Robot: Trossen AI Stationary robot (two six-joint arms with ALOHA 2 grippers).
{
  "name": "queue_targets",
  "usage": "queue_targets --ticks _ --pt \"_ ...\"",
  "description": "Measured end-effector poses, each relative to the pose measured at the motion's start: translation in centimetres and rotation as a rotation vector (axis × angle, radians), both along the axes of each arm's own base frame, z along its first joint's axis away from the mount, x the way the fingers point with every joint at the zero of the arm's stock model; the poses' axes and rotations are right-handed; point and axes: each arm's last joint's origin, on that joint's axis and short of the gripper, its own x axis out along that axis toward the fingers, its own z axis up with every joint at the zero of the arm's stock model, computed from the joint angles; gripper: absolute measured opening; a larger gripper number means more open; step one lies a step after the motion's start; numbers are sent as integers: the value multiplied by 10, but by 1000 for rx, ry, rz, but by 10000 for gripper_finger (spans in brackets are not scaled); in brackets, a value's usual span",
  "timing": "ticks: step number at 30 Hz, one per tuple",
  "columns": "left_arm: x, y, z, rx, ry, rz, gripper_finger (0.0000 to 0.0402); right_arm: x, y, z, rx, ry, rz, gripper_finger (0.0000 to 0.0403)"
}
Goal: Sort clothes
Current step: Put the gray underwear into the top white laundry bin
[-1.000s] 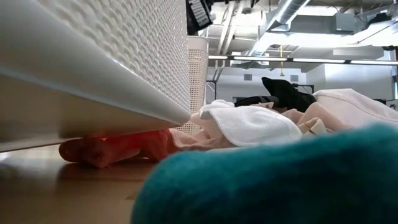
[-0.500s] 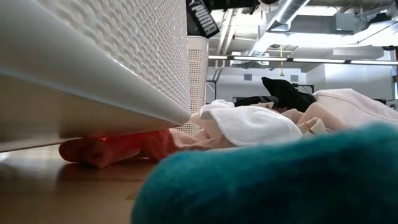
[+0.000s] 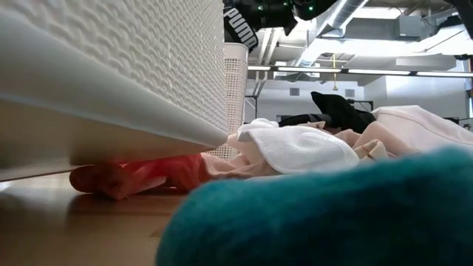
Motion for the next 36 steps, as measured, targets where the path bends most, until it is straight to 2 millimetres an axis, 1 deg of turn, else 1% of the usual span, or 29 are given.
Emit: queue_targets --ticks 7,12,18,23,26,29,36 --pt "0 0 0 1 0 -1 229 -7 -2 -11 10 134 18 18" --pt "0 0 0 11 -2 -11 229 -4 2 -24 10 201 38 21" --pt "0 0 0 7 -6 -10 229 -6 4 -26 19 235 42 28" --pt "1 -1 1 1 -12 -10 229 -8 4 -30 30 279 41 44" --pt "1 -1 1 -5 -18 -10 229 -9 4 -32 15 309 10 62" --pt "1 -1 1 -5 -18 -10 229 -9 3 -33 3 315 -17 89" --pt "1 -1 1 -6 -19 -10 229 -11 -4 -33 -16 330 -66 185"
